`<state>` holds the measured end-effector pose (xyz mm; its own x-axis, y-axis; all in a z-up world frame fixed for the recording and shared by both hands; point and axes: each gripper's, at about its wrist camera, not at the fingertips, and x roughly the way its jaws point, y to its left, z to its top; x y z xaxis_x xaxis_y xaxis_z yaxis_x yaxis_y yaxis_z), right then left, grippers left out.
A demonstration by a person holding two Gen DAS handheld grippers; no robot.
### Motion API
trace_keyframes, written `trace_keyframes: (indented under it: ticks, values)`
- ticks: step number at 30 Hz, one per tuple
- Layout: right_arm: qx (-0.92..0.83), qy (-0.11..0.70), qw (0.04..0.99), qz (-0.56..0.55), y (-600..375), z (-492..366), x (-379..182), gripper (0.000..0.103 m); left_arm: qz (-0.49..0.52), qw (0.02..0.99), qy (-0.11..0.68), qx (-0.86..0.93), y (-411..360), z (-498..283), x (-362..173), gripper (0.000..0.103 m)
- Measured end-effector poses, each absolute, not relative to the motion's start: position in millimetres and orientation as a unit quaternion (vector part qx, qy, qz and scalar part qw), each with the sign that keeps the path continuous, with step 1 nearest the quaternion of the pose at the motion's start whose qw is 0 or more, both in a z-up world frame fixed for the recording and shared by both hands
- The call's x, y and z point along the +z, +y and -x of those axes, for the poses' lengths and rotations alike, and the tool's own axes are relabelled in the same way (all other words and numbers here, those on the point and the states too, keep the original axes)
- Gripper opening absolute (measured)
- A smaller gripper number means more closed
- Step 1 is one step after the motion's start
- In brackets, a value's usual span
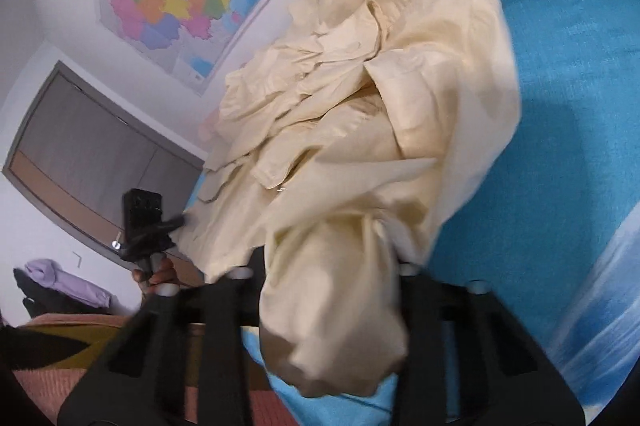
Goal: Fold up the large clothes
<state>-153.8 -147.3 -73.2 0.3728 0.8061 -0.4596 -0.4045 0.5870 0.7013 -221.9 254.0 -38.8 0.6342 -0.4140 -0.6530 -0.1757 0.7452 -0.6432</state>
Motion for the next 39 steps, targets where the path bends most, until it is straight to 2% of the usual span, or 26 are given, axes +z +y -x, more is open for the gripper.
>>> trace_keyframes:
  ticks: [3, 8, 10, 14, 16, 19, 22, 23, 25, 26, 27, 28, 29, 30, 33, 39]
  values:
    - [0.401, 0.374, 0.794, -0.261, -154.4, 166.0, -57.6, 0.017, 0.353, 0.836, 0.416, -0.064, 257.4, 230.4, -29.3, 0.018]
    - [0.449, 0.320, 0.803, -0.228, -145.5, 202.0, -14.9, 0.016, 0.332, 0.857, 0.384, -0.086, 259.5, 255.3, 5.3, 0.015]
    - [0.462, 0.314, 0.800, -0.220, -145.0, 212.0, -7.9, 0.019, 0.333, 0.858, 0.379, -0.092, 263.1, 266.9, 12.3, 0.017]
    - [0.443, 0.359, 0.790, -0.224, -147.5, 208.1, -32.1, 0.037, 0.343, 0.839, 0.413, -0.084, 269.8, 275.9, -13.0, 0.031]
    - [0.424, 0.393, 0.783, -0.231, -150.7, 203.1, -54.1, 0.037, 0.350, 0.825, 0.437, -0.079, 270.4, 273.5, -33.7, 0.032]
    - [0.410, 0.418, 0.777, -0.230, -157.4, 202.2, -78.5, 0.048, 0.360, 0.816, 0.445, -0.079, 273.0, 274.6, -46.9, 0.033]
    - [0.412, 0.414, 0.774, -0.245, -161.8, 203.3, -84.1, 0.053, 0.379, 0.808, 0.439, -0.105, 276.4, 276.5, -50.4, 0.055]
    - [0.416, 0.413, 0.775, -0.237, -158.7, 204.3, -82.6, 0.057, 0.380, 0.808, 0.437, -0.111, 274.4, 276.4, -49.4, 0.063]
    - [0.423, 0.412, 0.781, -0.204, -151.1, 208.0, -81.0, 0.061, 0.371, 0.812, 0.436, -0.114, 269.6, 275.6, -47.3, 0.069]
    - [0.420, 0.412, 0.786, -0.190, -146.7, 208.7, -79.7, 0.055, 0.368, 0.813, 0.436, -0.113, 267.2, 274.8, -45.8, 0.070]
    - [0.418, 0.413, 0.786, -0.192, -145.3, 207.9, -80.0, 0.041, 0.366, 0.815, 0.437, -0.107, 266.0, 273.7, -44.9, 0.069]
    - [0.420, 0.415, 0.781, -0.204, -145.7, 205.7, -80.9, 0.036, 0.364, 0.816, 0.437, -0.100, 264.7, 272.9, -44.9, 0.062]
    - [0.418, 0.413, 0.781, -0.211, -146.5, 204.9, -80.6, 0.030, 0.358, 0.819, 0.440, -0.085, 264.7, 272.2, -44.9, 0.035]
    - [0.418, 0.409, 0.781, -0.220, -149.7, 204.3, -79.9, 0.025, 0.360, 0.817, 0.443, -0.080, 264.5, 270.7, -46.7, 0.027]
    - [0.438, 0.373, 0.780, -0.247, -155.6, 208.4, -59.9, 0.021, 0.376, 0.818, 0.428, -0.079, 268.7, 272.1, -37.6, 0.019]
    - [0.448, 0.326, 0.788, -0.270, -158.4, 201.3, -16.0, 0.018, 0.365, 0.837, 0.396, -0.099, 273.0, 271.6, -0.2, 0.016]
